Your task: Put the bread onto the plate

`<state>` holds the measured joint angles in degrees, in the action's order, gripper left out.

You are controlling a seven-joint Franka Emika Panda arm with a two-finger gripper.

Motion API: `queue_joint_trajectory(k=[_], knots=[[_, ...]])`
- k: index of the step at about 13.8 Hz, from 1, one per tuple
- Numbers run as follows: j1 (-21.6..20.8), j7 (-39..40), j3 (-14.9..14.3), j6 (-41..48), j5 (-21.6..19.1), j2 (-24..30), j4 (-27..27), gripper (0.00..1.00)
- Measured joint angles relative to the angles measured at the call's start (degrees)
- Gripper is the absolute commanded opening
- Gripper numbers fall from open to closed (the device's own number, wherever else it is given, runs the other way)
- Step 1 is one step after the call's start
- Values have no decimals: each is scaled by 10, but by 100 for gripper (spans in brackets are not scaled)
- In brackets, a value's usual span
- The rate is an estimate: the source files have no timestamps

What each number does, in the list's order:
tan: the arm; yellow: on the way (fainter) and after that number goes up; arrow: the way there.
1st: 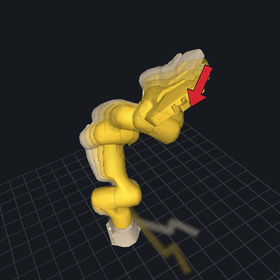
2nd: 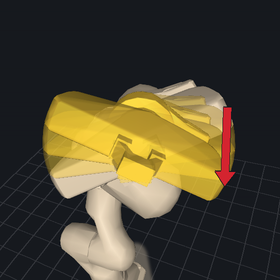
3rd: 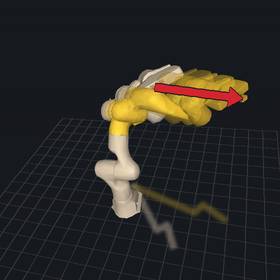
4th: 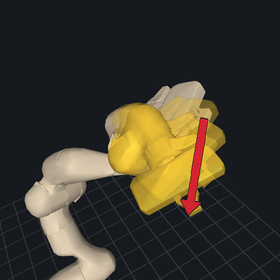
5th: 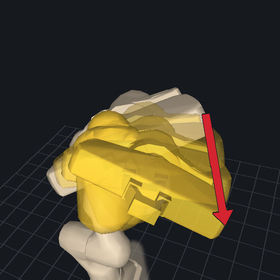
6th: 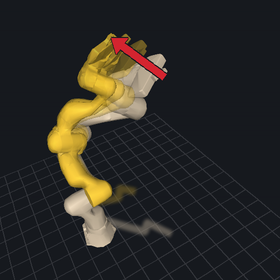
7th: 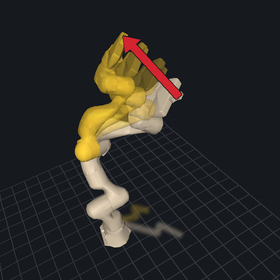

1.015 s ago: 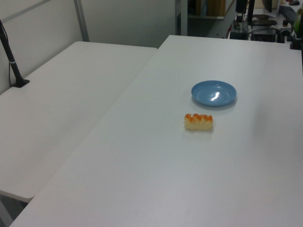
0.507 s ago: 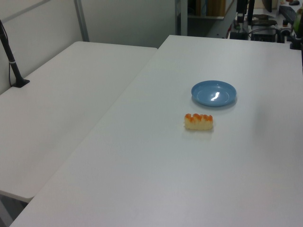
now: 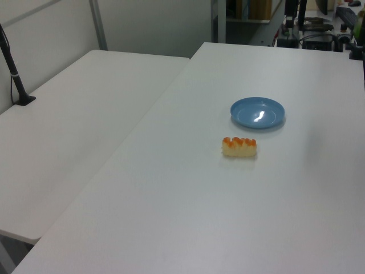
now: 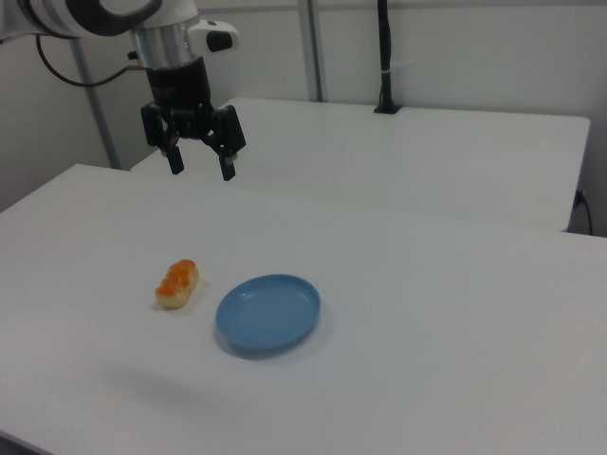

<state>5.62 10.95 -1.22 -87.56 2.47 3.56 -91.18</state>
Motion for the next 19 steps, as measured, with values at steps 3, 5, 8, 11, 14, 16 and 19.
queue_joint_trajectory(k=[3, 5, 8, 11, 14, 16, 19], knots=[[-16, -5, 2, -1, -3, -1, -12, 100], [-28, -28, 14, -34, -22, -3, -28, 100], [-33, -99, 57, -108, -43, -16, -66, 100], [-37, -131, 101, -148, -44, -45, -91, 100], [-38, -136, 129, -168, -44, -86, -93, 100], [-40, -136, 138, -204, -44, -110, -94, 100], [-54, -135, 139, -249, -43, -148, -95, 100]])
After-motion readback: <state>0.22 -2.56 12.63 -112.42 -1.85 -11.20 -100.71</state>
